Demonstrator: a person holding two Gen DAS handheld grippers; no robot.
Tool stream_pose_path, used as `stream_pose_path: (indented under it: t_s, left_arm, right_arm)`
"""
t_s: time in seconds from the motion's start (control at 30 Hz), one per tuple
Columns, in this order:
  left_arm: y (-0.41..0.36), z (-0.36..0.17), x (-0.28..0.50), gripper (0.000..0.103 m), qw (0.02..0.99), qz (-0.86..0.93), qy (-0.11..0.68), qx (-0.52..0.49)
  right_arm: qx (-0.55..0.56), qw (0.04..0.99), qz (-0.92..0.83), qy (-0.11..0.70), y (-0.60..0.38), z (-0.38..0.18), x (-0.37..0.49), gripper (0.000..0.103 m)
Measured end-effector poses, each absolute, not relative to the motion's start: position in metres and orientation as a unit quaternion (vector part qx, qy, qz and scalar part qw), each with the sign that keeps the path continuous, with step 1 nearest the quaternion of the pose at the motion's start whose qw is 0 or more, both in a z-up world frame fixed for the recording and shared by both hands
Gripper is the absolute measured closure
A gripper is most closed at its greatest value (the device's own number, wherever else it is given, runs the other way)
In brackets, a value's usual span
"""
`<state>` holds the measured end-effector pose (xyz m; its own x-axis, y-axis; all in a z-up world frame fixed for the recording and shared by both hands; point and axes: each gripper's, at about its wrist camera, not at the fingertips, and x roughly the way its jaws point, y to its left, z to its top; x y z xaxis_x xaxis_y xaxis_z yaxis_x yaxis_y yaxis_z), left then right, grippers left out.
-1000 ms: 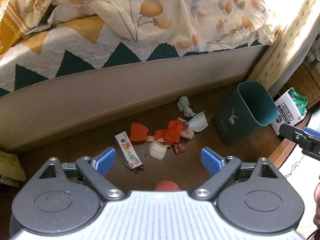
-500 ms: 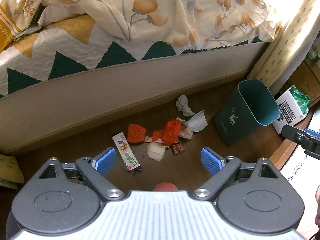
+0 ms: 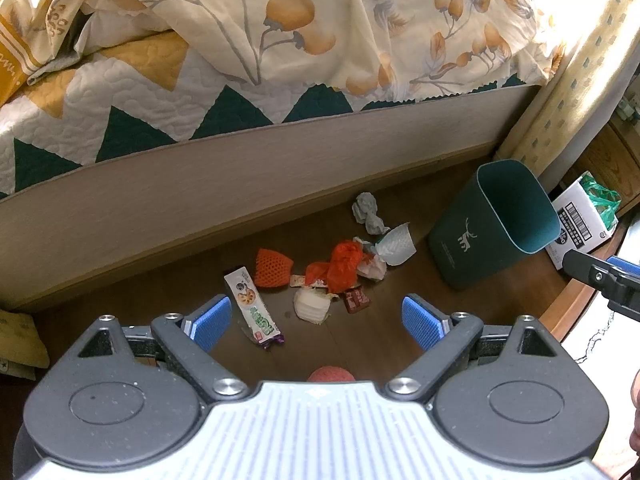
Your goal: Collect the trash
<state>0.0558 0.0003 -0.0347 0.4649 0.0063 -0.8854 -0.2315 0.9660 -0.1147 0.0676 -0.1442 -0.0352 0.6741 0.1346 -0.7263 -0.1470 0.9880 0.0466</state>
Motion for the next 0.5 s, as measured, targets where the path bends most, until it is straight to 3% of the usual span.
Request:
stream_pose_path:
  t_s: [0.5]
  left_arm:
    - [-0.022, -0.014, 0.052, 0.010, 0.867, 0.045, 0.487, -0.096]
  right_arm:
    - [-0.021, 0.913, 0.128, 0.387, -0.125, -0.028, 0.060, 0.012]
